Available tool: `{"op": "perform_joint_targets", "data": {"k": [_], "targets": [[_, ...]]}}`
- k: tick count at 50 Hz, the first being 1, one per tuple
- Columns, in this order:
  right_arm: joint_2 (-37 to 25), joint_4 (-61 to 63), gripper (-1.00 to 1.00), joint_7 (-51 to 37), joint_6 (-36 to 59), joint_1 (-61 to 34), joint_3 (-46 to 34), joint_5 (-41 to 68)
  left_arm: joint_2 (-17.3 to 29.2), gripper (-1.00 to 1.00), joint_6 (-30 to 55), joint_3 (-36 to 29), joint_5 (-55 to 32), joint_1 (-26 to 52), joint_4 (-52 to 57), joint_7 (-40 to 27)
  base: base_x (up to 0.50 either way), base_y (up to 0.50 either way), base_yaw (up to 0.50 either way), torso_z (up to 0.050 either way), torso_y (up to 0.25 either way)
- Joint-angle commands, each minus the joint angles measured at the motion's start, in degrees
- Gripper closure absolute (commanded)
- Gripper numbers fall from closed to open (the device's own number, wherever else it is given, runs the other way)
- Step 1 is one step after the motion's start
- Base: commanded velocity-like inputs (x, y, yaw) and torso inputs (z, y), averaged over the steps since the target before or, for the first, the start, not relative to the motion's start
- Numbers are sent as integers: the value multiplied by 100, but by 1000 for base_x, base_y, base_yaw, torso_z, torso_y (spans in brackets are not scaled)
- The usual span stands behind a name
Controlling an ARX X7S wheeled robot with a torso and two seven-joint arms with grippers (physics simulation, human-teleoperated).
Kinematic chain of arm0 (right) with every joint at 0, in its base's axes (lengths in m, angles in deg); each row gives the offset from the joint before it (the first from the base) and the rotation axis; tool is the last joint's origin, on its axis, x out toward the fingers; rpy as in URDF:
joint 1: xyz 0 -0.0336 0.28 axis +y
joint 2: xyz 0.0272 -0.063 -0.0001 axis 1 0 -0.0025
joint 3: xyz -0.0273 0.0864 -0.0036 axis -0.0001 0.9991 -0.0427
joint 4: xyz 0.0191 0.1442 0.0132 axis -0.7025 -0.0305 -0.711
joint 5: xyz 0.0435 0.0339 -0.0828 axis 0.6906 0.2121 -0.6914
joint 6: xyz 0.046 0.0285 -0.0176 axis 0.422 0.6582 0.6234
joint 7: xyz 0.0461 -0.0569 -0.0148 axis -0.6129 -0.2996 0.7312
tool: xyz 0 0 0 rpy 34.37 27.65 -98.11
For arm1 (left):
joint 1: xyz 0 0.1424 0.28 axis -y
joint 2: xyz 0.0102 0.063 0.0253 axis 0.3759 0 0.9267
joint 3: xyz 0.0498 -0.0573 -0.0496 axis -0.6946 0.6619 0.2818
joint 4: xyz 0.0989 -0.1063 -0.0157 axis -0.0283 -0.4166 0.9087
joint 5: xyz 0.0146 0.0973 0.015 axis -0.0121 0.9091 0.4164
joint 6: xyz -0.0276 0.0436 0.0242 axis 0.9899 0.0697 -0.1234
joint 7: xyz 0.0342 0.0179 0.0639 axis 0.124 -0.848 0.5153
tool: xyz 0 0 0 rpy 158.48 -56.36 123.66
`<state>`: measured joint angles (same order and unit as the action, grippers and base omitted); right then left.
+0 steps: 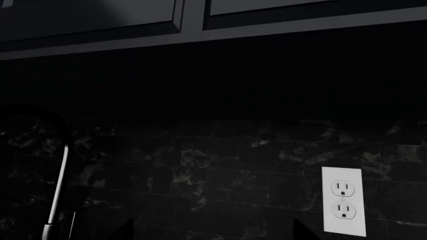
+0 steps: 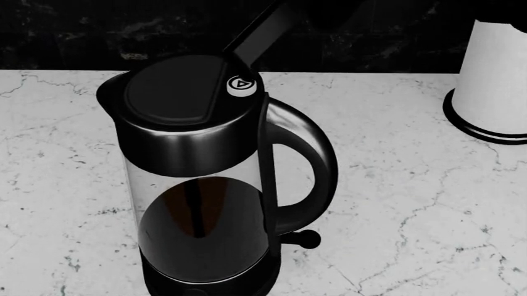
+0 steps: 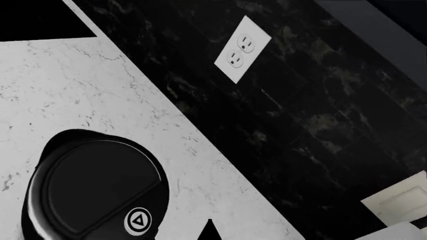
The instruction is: Press the button to open the lid of the electric kettle.
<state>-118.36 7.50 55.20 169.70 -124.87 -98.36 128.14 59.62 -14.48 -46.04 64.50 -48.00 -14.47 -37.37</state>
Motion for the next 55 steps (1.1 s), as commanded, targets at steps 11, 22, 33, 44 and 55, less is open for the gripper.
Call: {"op": "perform_joint_targets", "data": {"k": [11, 22, 33, 44, 55], "targets": [[349, -179, 100, 1179, -482, 236, -1061, -794, 26, -100, -62, -23, -29, -34, -20, -22, 0, 0, 0, 0, 0], [662, -407, 100, 1850, -737, 156, -1493, -1272, 54, -100, -62, 41, -108, -66, 21, -33, 0, 0, 0, 0, 0], [766, -245, 100, 1941, -736, 326, -1662, -1254, 70, -100, -70, 30, -117, -55, 3, -57, 0, 0, 0, 0, 0], [807, -185, 100, 2221, -822, 307, -1818, -1347, 80, -100, -70, -4, -124, -48, -14, -69, 0, 0, 0, 0, 0], [931, -339, 100, 2498, -978, 381, -2071, -1589, 88, -100, -101, -37, -130, -35, -74, -73, 0, 0, 0, 0, 0]]}}
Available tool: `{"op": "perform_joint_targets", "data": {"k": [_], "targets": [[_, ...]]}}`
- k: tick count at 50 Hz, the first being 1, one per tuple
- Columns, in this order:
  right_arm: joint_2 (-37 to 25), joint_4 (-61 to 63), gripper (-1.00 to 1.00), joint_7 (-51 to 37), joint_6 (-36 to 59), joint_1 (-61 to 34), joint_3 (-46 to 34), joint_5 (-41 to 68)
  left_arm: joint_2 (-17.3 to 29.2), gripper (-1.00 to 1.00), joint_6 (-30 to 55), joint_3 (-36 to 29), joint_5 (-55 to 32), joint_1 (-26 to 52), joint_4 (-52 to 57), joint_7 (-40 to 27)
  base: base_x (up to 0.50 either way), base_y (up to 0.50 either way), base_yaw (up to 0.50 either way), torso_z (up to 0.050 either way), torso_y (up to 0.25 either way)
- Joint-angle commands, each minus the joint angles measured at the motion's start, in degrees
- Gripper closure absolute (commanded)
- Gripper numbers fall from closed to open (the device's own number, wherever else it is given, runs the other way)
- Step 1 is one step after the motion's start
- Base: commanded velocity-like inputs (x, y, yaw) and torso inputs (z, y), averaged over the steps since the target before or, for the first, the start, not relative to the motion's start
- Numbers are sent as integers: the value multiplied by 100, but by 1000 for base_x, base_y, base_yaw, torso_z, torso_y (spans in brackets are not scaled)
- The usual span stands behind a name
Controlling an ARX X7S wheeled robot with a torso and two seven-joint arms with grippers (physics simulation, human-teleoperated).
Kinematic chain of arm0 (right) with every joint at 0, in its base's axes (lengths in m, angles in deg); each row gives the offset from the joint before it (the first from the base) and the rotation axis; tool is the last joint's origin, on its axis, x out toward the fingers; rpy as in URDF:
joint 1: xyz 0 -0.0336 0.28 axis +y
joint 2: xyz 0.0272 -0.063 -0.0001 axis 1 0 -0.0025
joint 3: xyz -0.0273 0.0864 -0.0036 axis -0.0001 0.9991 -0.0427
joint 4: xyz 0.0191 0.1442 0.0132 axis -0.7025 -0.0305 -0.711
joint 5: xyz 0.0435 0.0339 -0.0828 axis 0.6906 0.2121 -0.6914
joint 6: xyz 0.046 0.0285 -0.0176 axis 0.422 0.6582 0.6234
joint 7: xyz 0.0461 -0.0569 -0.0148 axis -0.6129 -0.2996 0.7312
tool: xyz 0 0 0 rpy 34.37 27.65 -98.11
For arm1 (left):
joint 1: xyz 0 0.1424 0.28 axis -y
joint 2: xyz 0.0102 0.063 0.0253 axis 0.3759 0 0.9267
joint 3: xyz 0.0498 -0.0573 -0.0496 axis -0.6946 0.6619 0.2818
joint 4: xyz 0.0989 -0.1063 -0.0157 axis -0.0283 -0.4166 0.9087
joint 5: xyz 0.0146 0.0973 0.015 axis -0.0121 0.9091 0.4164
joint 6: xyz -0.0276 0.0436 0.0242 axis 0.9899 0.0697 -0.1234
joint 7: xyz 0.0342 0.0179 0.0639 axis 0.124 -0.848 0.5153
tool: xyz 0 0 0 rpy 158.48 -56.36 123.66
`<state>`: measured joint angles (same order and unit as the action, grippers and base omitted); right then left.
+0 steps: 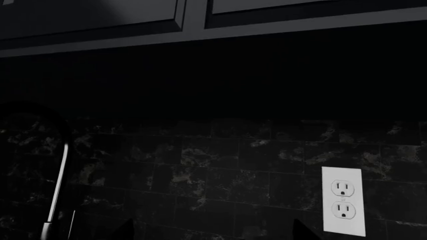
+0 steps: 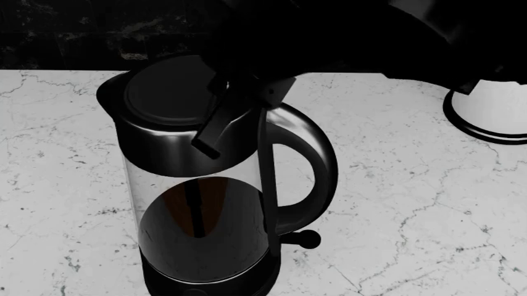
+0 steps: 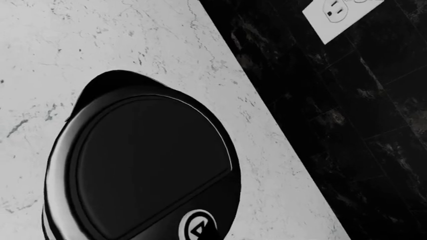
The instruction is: Press the button to open the lid of the electric kettle.
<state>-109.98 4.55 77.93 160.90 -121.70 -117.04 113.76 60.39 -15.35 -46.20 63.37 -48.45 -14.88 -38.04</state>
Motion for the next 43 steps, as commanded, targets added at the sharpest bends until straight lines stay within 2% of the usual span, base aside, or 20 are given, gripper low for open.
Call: {"op": "perform_joint_targets", "data": {"k": [1, 43], "targets": [[90, -31, 100, 229, -97, 67, -217, -156, 10, -100, -32, -25, -11, 8, -53, -4, 0, 0, 0, 0, 0], [99, -135, 100, 333, -71, 294, -641, -327, 72, -100, -70, -102, -28, -26, -37, -71, 1, 0, 0, 0, 0]]}}
